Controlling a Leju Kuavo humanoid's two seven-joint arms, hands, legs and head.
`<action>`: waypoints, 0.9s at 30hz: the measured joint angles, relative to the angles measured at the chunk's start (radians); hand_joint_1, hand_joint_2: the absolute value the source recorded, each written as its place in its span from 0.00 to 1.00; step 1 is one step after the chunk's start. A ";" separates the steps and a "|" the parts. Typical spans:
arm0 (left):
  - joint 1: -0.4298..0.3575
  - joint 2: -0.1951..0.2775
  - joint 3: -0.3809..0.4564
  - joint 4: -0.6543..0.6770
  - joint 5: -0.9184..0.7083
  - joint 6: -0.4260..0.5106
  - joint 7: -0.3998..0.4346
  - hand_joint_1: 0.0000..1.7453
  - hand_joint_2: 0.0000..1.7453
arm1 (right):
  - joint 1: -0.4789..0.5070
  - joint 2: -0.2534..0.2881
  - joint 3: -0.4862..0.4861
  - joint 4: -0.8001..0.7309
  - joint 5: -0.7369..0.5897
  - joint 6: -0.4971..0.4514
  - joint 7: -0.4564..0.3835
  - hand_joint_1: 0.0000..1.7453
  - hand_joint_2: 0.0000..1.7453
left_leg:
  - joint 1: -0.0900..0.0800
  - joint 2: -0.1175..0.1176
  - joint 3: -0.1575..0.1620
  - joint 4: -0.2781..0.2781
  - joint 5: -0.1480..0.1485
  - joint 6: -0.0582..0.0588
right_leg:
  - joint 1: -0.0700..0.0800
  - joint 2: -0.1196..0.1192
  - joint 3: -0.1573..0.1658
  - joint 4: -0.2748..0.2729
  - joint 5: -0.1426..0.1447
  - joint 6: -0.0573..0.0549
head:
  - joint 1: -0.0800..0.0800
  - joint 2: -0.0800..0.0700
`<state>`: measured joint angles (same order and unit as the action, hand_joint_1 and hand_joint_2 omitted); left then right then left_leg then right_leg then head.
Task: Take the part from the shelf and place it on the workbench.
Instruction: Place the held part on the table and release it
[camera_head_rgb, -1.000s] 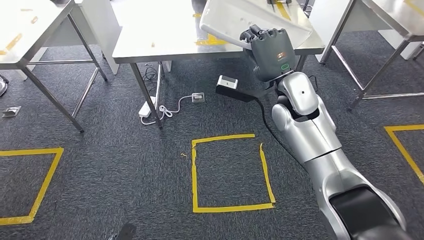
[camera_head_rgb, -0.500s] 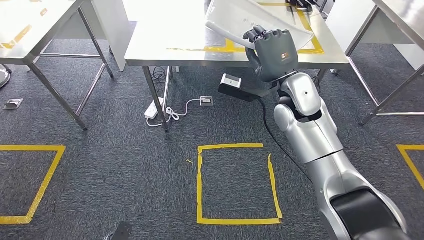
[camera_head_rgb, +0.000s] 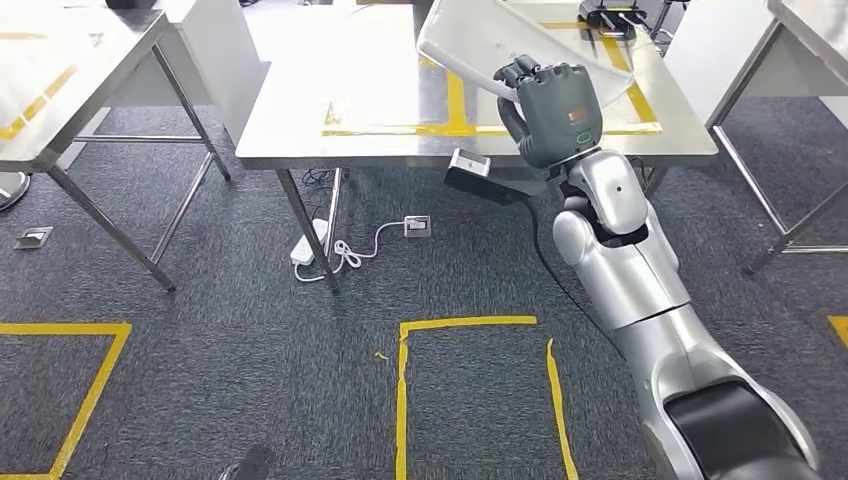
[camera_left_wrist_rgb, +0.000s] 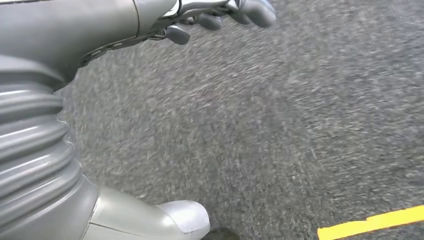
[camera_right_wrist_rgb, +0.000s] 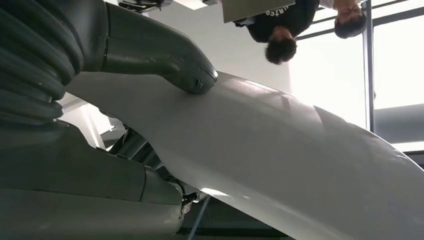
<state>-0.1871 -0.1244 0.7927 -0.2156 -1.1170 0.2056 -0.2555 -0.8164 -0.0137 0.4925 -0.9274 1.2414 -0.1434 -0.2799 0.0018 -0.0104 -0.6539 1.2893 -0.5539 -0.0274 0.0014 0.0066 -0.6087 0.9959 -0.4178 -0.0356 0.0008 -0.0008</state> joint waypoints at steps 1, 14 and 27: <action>0.002 0.000 0.000 0.000 0.000 0.000 0.000 0.00 1.00 | 0.002 0.000 0.000 0.000 -0.002 0.002 -0.001 1.00 1.00 | 0.001 0.001 -0.037 0.021 -0.046 -0.001 | 0.000 0.001 0.018 0.000 -0.016 0.000 | 0.000 0.000; 0.005 0.001 0.000 0.001 0.002 0.003 0.001 0.00 1.00 | -0.013 0.004 -0.010 0.005 -0.028 0.019 -0.017 1.00 1.00 | -0.004 0.003 0.007 -0.295 0.176 0.053 | 0.001 0.003 0.057 0.184 -0.136 0.047 | 0.004 0.000; -0.008 -0.004 -0.002 0.002 -0.014 0.002 0.013 0.00 1.00 | -0.031 -0.008 -0.012 0.041 -0.008 -0.004 -0.006 1.00 1.00 | -0.008 -0.011 0.128 -0.222 0.058 0.014 | 0.001 0.002 -0.030 -0.010 0.038 0.014 | 0.002 0.000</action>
<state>-0.1950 -0.1282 0.7907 -0.2135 -1.1306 0.2075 -0.2422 -0.8477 -0.0222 0.4807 -0.8864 1.2339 -0.1474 -0.2856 -0.0059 -0.0217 -0.5260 1.0669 -0.4964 -0.0136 0.0026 0.0084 -0.6387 0.9861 -0.3801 -0.0213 0.0030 -0.0008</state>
